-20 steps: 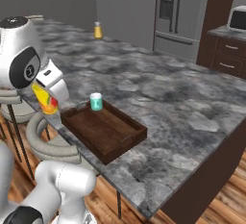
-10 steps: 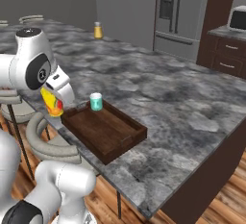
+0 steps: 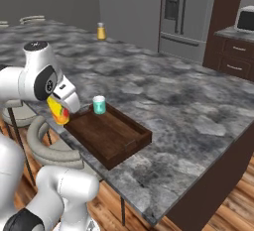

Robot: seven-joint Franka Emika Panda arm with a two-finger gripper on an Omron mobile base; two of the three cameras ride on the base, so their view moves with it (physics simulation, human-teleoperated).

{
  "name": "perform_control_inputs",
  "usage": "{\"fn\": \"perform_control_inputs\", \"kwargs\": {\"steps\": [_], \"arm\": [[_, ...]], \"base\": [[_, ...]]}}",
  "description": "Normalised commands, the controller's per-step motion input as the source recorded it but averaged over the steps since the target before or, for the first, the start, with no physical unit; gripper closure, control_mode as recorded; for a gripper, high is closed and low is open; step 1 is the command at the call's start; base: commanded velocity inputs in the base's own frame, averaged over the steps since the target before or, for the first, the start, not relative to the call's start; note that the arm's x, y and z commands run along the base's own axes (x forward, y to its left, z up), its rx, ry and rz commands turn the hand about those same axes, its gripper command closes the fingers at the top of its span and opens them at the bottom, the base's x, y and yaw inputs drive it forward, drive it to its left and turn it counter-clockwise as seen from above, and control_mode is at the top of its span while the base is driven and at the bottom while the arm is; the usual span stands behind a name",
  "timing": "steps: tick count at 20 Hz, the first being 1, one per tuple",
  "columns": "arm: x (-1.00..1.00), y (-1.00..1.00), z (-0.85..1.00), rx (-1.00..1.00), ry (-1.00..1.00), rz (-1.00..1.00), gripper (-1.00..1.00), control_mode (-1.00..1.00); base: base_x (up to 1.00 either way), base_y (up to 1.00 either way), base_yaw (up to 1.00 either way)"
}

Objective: There is a tray on the dining counter. Grab the cup, mug, and pitcher and place them on the tray. The pitcher may be placed next to the tray if it cannot fit the tray.

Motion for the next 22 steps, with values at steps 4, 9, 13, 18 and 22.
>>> {"fn": "perform_control_inputs", "kwargs": {"steps": [4,9,13,18,22], "arm": [[0.42,0.0,-0.23,0.0,0.0,0.01,1.0,-1.0],[0.68,0.0,-0.17,0.0,0.0,0.0,1.0,-1.0],[0.4,0.16,-0.28,0.0,0.07,0.0,1.0,-1.0],[0.27,0.12,-0.24,0.0,0.0,0.0,1.0,-1.0],[0.17,0.06,-0.36,0.0,0.0,0.0,1.0,-1.0]], "base": [[0.0,0.0,0.0],[0.0,0.0,0.0],[0.0,0.0,0.0],[0.0,0.0,0.0],[0.0,0.0,0.0]]}}
